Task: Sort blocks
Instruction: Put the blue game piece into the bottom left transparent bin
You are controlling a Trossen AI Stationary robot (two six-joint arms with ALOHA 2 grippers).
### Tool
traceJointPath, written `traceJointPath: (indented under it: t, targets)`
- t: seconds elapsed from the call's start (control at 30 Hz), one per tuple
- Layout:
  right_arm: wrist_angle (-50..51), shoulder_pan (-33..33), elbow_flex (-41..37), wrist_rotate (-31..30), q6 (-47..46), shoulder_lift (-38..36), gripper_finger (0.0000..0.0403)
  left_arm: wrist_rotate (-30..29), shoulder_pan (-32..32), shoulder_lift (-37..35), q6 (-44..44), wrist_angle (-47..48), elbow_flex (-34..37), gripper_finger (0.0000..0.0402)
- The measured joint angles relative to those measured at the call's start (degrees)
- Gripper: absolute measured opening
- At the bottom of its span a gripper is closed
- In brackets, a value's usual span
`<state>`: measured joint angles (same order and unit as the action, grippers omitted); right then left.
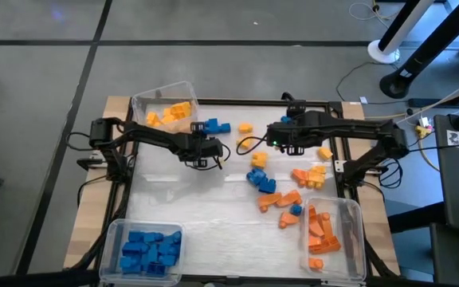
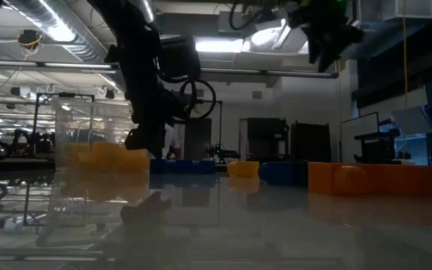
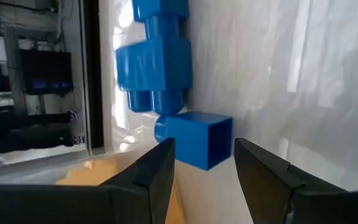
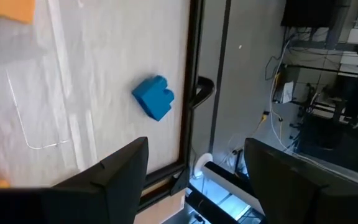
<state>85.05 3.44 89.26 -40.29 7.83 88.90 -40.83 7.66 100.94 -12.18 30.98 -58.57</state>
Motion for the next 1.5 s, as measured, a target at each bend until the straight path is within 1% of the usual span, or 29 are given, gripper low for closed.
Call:
traceJointPath:
  t: [0.13,0.33,0.57,0.77,1.03,1.17,1.27,1.5]
  targets:
    - [-3.1,0.0,-6.1,0.8,-1.1,-2.2,0.0266,2.8,1.1,0.0,0.1,-0.3,0.0,0.0155]
    - [-7.1,0.0,-11.7,4.0,-1.5,-4.0,0.0266,3.2,2.5,0.0,0.2,-0.2,0.0,0.0155]
    - [-9.4,0.0,-12.1,4.4,-1.6,-4.0,0.0266,3.3,4.0,0.3,0.2,-0.2,0.0,0.0155]
    - [-10.5,0.0,-12.1,4.4,-1.2,-4.0,0.0266,3.3,4.9,3.2,-0.2,-0.9,0.0,0.0155]
    - [-10.7,0.0,-12.1,4.9,-1.1,-4.0,0.0266,-0.8,5.2,6.1,-1.4,-7.5,0.0,0.0155]
    - [-10.7,0.0,-12.1,4.9,-1.1,-4.0,0.0266,-1.3,5.5,6.2,-1.8,-9.0,0.0,0.0154]
    - [-10.7,0.0,-12.1,4.9,-1.1,-4.0,0.0266,-1.7,6.2,6.5,-1.8,-9.4,0.0,0.0139]
    - [-11.4,0.0,-12.1,5.0,-1.1,-4.0,0.0266,-3.1,8.3,7.5,-1.8,-10.4,-0.1,0.0071]
